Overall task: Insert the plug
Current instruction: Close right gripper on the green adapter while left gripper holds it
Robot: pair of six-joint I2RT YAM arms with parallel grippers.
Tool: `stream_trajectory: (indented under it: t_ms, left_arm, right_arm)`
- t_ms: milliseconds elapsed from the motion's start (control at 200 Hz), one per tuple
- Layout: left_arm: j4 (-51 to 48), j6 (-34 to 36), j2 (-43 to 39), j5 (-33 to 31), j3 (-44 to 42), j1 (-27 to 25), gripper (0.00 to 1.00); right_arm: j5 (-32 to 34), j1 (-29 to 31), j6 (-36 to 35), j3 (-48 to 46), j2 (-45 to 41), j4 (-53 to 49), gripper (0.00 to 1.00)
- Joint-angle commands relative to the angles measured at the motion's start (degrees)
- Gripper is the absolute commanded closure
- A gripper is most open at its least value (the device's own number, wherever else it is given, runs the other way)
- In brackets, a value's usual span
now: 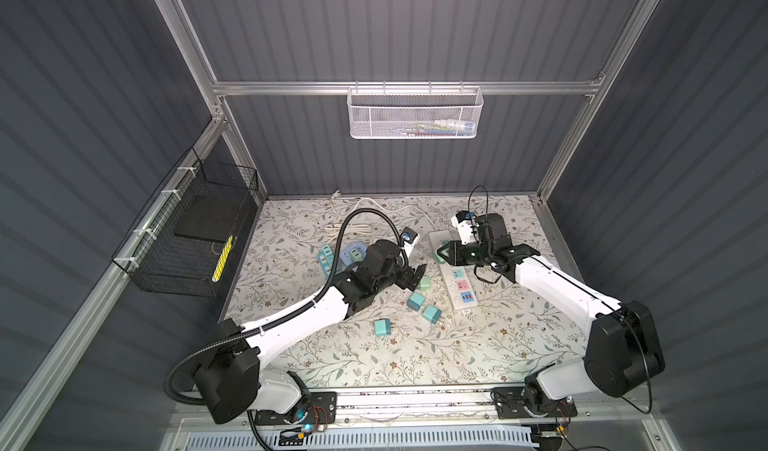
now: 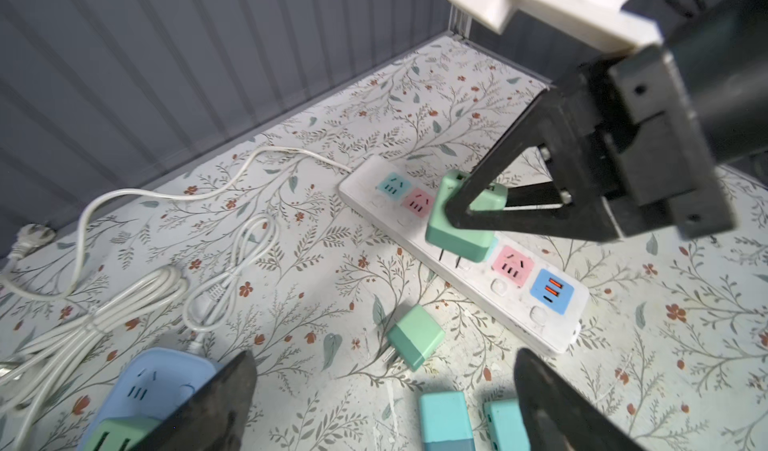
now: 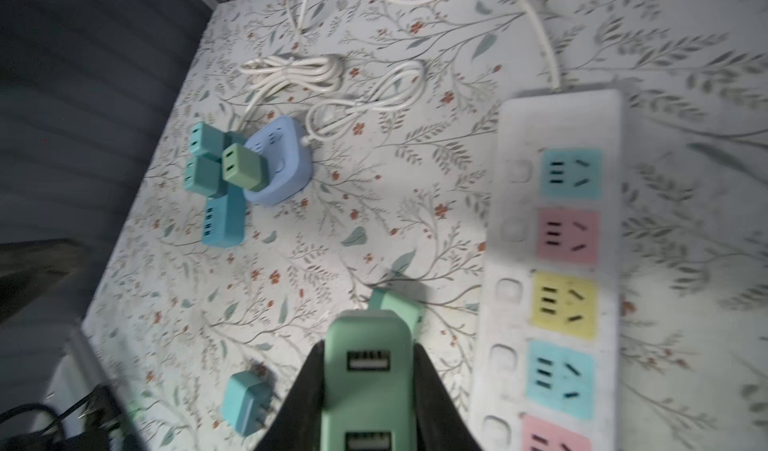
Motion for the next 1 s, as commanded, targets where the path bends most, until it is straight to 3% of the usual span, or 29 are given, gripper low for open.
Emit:
stream_trajectory:
  t_ms: [0, 65, 420, 996]
  left_arm:
    - [2.27, -2.86, -2.56, -3.4, -2.13, 0.3, 0.03]
    - [2.19, -3.3, -3.55, -3.63, -3.18, 0.48, 0.03]
    - [2.2, -3.8, -7.34, -4.72, -6.2, 1.22, 0.02]
    - [2.43, -3.05, -7.4, -3.98, -6.68, 2.28, 0.02]
  right_arm:
    - [13.21, -0.25, -5.28, -0.79, 2.2, 3.5, 0.81]
    - [15.59, -0.66, -5.69, -0.64, 4.18, 6.11, 0.81]
    - [21.33, -1.72, -10.23, 12.79, 19.65, 0.2, 0.82]
    - [20.0, -2.25, -9.85, 20.56, 28.6, 1.26, 0.82]
